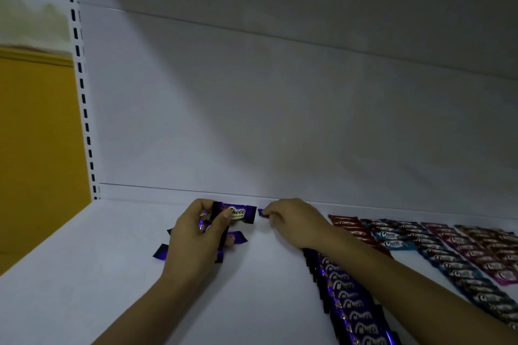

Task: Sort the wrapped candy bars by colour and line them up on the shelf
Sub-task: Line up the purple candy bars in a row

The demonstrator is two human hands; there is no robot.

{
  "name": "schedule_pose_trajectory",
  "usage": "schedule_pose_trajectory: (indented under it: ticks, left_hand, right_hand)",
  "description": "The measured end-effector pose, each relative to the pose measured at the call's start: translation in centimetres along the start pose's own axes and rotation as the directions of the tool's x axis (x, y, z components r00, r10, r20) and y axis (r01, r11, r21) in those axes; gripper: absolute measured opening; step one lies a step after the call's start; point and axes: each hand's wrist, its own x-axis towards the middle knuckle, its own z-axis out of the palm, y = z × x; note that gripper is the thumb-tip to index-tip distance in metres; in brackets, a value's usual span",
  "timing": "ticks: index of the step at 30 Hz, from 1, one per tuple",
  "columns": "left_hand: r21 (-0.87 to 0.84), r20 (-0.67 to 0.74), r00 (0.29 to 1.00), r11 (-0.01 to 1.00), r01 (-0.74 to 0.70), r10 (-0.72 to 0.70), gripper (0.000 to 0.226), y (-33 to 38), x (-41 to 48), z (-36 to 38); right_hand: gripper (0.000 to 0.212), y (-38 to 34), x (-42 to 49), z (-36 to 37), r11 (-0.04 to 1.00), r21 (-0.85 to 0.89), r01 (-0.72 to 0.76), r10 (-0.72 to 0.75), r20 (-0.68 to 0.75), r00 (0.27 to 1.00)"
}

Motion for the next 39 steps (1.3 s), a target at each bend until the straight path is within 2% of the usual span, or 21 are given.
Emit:
schedule_pose_trajectory:
  ticks: [1,3,4,5,7,9,12,14,16,18,23,26,29,34,39]
  left_hand:
    - [-0.003,0.007,1.000,1.000,0.005,-0.005,0.008,0.0,0.0,0.0]
    - [-0.006,0.019,1.000,1.000,0.006,-0.006,0.010,0.1,-0.1,0.0]
    - [-0.006,0.026,1.000,1.000,-0.001,0.001,0.012,0.2,-0.1,0.0]
    - [-0.002,0.038,0.999,1.000,-0.012,0.012,0.012,0.3,-0.2,0.1]
    - [0.006,0.076,0.996,0.999,-0.049,0.049,0.011,0.5,-0.5,0.2]
    - [0.014,0.087,0.992,0.996,-0.090,0.088,0.008,0.7,-0.7,0.2]
    - [0.021,-0.066,0.995,0.997,-0.071,0.073,0.010,0.3,-0.2,0.0]
    - [0.018,-0.143,0.990,1.000,-0.015,0.017,0.012,0.2,0.3,-0.4]
    - [-0.017,-0.170,0.984,0.999,0.043,-0.045,0.021,0.0,0.6,-0.6]
    - [-0.052,-0.168,0.982,0.996,0.078,-0.086,0.029,-0.1,0.7,-0.5]
    - [0.016,-0.116,0.993,0.999,0.035,-0.033,0.038,0.2,0.4,-0.2]
    - [-0.006,-0.057,0.998,0.999,0.033,-0.033,0.043,0.6,0.1,0.1]
    - [-0.046,0.022,0.998,0.997,0.060,-0.059,0.038,0.9,-0.4,0.2]
    - [0.060,0.054,0.996,0.995,0.074,-0.078,0.037,1.1,-0.6,0.6]
    - [0.137,0.103,0.994,0.990,0.029,-0.044,0.034,0.7,-0.9,0.9]
  right_hand:
    - [0.029,-0.2,0.0,-0.4,0.984,0.175,-0.025,0.033,-0.044,0.998]
    - [0.024,-1.0,-0.2,-1.6,0.830,0.557,-0.021,0.063,-0.056,0.996]
    - [0.022,-1.5,-0.4,-2.2,0.747,0.664,-0.006,0.034,-0.030,0.999]
    - [0.020,-2.0,-0.6,-2.7,0.718,0.696,0.017,-0.020,-0.004,1.000]
    - [0.011,-3.0,-1.0,-3.2,0.778,0.621,0.092,-0.124,0.008,0.992]
    - [0.004,-3.4,-1.1,-3.4,0.849,0.502,0.164,-0.150,-0.070,0.986]
    - [0.006,-2.8,-1.8,-3.2,0.935,0.298,0.192,-0.136,-0.201,0.970]
    - [0.011,-2.0,-2.6,-2.6,0.975,0.031,0.221,-0.213,-0.161,0.964]
    - [0.015,-1.4,-3.2,-1.8,0.962,-0.133,0.239,-0.250,-0.073,0.965]
    - [0.017,-1.2,-3.5,-1.4,0.962,-0.138,0.236,-0.239,-0.011,0.971]
    - [0.033,-1.0,-3.5,-1.7,0.975,-0.060,0.213,-0.211,0.037,0.977]
    - [0.024,-1.1,-3.0,-1.5,0.965,-0.085,0.247,-0.236,0.121,0.964]
    - [0.027,-0.7,-2.4,-1.3,0.977,-0.068,0.204,-0.194,0.131,0.972]
    - [0.025,0.0,-1.7,-1.6,0.992,-0.001,0.123,-0.122,0.078,0.989]
    - [0.020,0.3,-1.3,-1.3,0.992,-0.025,0.122,-0.118,0.125,0.985]
